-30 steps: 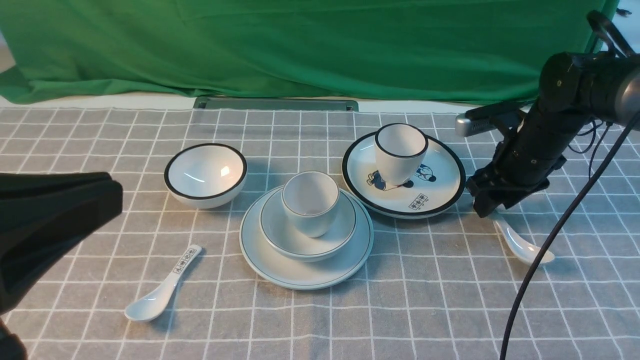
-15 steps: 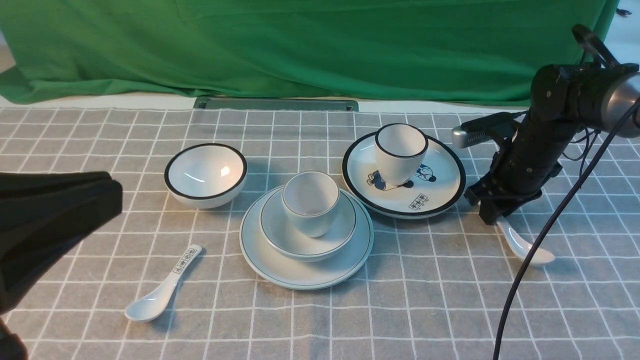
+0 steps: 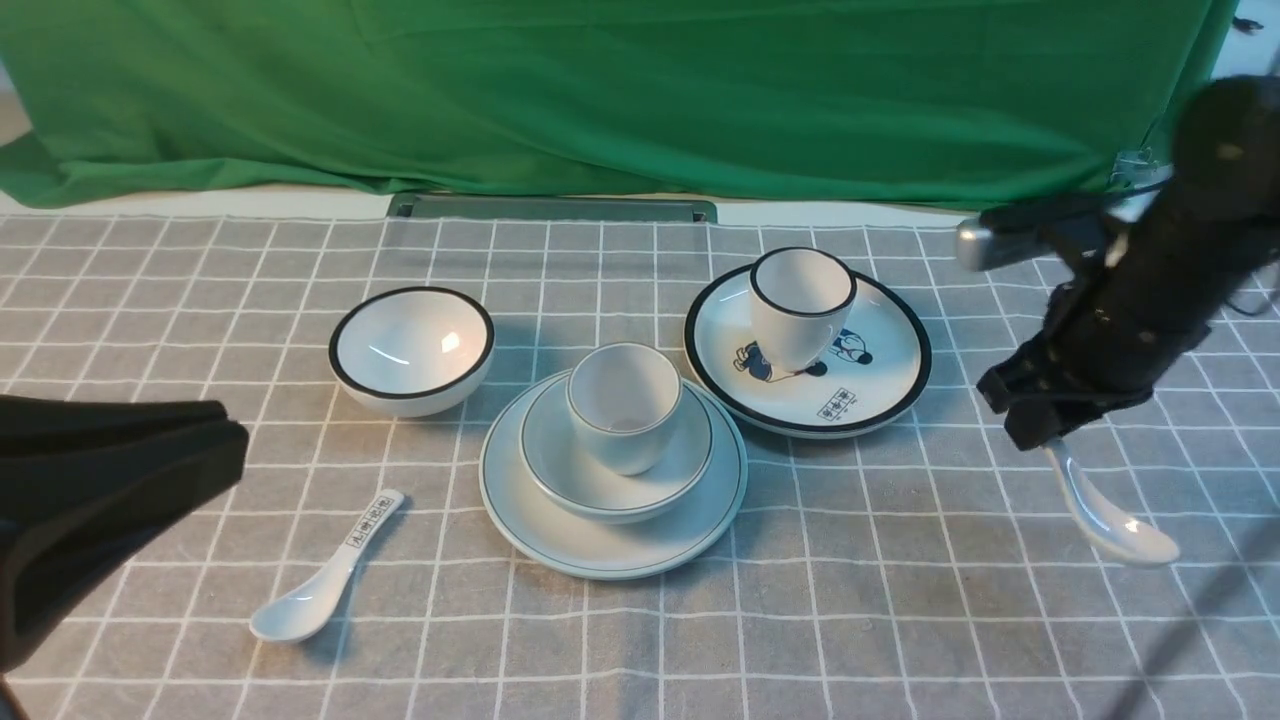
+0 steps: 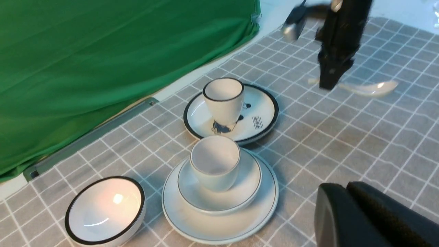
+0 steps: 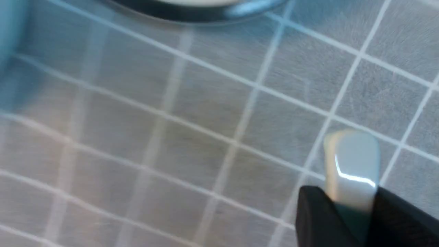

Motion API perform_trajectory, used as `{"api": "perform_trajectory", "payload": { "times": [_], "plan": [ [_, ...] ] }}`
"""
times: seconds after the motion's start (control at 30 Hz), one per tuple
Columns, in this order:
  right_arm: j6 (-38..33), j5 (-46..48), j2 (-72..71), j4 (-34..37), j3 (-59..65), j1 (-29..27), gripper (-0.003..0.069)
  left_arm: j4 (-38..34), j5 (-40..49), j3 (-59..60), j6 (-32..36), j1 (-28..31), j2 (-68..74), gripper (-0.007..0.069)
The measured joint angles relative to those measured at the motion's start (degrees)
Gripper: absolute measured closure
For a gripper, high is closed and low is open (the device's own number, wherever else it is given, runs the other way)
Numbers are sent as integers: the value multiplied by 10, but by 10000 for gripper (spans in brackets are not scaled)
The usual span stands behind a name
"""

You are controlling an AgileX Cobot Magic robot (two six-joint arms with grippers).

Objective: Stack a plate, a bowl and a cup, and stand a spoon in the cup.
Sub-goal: Use the right arm to grab a blue soup spoon, then use the right arm to put the blue soup spoon into the blue teacup in the middle

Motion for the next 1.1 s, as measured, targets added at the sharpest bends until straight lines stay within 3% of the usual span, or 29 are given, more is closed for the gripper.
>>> {"api": "perform_trajectory", "payload": {
  "times": [0.07,0.2,0.37,0.53,0.73,1.1],
  "plan": [
    [-5,-91,-61,43,70,24,484,3,2,0,1,0,0,613],
    [-31,-376,-160,116,202,137,484,4,1,0,1,0,0,613],
    [-30,-660,-162,130,248,272,484,4,-1,0,2,0,0,613],
    [-6,-869,-67,105,222,330,484,4,-1,0,2,0,0,613],
    [29,-907,33,43,147,323,484,4,2,0,2,0,0,613],
    [111,-904,128,-3,65,296,484,4,2,0,2,0,0,613]
  ]
}}
